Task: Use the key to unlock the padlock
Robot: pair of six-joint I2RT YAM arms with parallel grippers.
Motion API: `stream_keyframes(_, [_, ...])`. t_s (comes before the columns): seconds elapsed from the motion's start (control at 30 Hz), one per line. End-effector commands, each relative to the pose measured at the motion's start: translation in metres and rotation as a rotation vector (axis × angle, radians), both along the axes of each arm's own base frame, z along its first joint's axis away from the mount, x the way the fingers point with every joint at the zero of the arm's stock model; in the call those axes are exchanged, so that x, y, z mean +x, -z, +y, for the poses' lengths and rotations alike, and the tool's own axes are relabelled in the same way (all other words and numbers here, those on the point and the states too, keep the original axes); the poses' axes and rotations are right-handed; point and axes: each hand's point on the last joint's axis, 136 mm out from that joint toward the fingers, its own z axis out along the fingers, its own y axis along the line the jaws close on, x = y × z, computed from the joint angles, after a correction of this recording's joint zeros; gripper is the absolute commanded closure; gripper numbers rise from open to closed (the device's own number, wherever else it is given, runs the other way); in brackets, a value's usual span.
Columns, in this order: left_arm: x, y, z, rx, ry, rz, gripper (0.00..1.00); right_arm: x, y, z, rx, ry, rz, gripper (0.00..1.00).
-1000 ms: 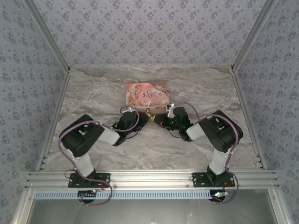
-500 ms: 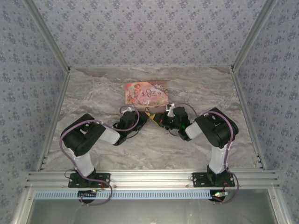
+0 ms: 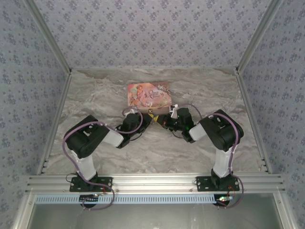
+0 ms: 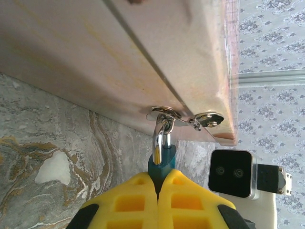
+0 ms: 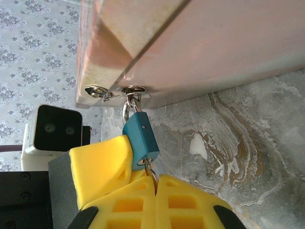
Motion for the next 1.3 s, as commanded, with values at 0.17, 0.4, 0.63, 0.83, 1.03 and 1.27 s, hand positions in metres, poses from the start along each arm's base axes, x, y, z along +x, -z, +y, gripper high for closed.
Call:
stream_keyframes(0.17, [-0.026,-0.011,-0.037,-0.066,0.166,-0.006,1.0,0.037,-0.056,0.001,0.129,0.079,-0.158,1.0])
stream_keyframes(0.4, [-0.03,-0.013,-0.044,-0.073,0.179,-0.005,1.0,0.04,-0.056,-0.001,0.12,0.088,-0.182,1.0])
stream_keyframes(0.63, [-0.029,-0.014,-0.047,-0.083,0.181,-0.006,1.0,0.04,-0.056,0.0,0.104,0.072,-0.208,1.0])
stream_keyframes(0.83, [-0.03,-0.017,-0.048,-0.082,0.183,-0.009,1.0,0.032,-0.04,-0.007,0.072,0.087,-0.183,1.0])
stream_keyframes(1.03, [-0.032,-0.016,-0.051,-0.081,0.189,-0.004,1.0,0.035,-0.041,-0.007,0.074,0.095,-0.186,1.0])
stream_keyframes(1.27, [-0.036,-0.014,-0.056,-0.09,0.2,0.0,1.0,0.041,-0.052,-0.004,0.148,0.119,-0.177,1.0])
